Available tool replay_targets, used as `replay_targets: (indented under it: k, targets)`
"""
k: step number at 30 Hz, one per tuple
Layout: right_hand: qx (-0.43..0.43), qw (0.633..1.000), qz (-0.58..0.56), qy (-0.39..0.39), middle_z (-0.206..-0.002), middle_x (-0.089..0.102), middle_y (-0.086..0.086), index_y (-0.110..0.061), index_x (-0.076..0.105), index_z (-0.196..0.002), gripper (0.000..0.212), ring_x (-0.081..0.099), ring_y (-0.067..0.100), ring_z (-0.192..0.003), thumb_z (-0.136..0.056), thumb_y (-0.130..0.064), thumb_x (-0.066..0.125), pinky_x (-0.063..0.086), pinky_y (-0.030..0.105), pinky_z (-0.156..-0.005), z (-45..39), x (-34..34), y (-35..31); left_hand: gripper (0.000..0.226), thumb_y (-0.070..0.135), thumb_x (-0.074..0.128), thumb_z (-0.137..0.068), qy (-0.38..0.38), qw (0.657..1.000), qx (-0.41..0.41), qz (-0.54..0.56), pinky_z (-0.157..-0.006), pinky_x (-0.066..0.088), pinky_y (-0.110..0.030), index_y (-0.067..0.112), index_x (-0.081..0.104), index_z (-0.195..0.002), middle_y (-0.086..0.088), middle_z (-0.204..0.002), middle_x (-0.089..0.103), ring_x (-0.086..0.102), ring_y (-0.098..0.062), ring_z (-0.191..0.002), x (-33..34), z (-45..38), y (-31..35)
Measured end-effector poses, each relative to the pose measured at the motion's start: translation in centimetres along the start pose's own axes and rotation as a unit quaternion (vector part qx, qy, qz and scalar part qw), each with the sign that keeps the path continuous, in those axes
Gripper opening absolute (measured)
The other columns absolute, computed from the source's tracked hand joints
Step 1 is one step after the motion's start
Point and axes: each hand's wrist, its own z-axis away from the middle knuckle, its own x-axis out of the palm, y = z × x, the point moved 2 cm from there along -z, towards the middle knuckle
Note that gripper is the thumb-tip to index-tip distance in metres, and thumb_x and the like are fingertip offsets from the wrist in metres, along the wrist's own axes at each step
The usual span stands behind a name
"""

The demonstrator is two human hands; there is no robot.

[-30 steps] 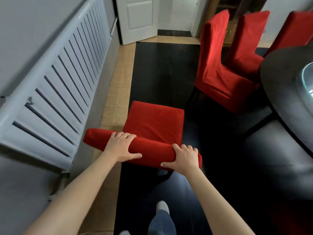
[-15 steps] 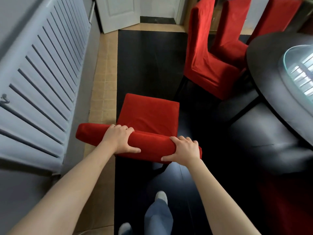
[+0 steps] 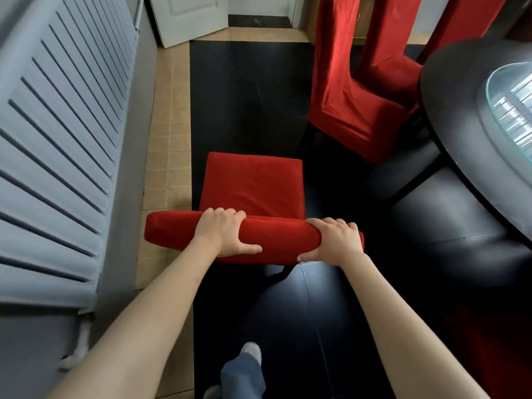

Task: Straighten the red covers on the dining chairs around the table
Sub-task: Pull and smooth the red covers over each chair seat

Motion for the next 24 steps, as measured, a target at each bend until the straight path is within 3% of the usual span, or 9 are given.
replay_targets:
  k: [14,24]
  targets:
    - [0.017,1.000,-0.012,-0.015,-0.131,0.055,-0.007,-0.044,0.041,-0.136,0.102,0.046,0.024,-0.122,-0.047,-0.086,0.065,0.029,0.047,-0.103,-9.6,-4.2,4.0,0.107,0.098,0.020,-0.054,-0.011,0.999,-0.024,0.017,-0.083,0.047,-0.035,0.025,0.053,-0.125,0.002,-0.112,0.064,0.061,-0.022,-0.098,-1.4,-10.0,-0.6]
    - [0.044,0.998,-0.023,-0.025,-0.123,0.057,-0.005,-0.041,0.046,-0.131,0.093,0.046,0.026,-0.121,-0.050,-0.081,0.070,0.026,0.051,-0.107,-10.1,-4.5,3.7,0.107,0.099,0.016,-0.054,-0.002,1.000,-0.013,0.026,-0.081,0.045,-0.035,0.027,0.054,-0.124,0.003,-0.110,0.065,0.061,-0.020,-0.097,-1.2,-11.0,-1.0]
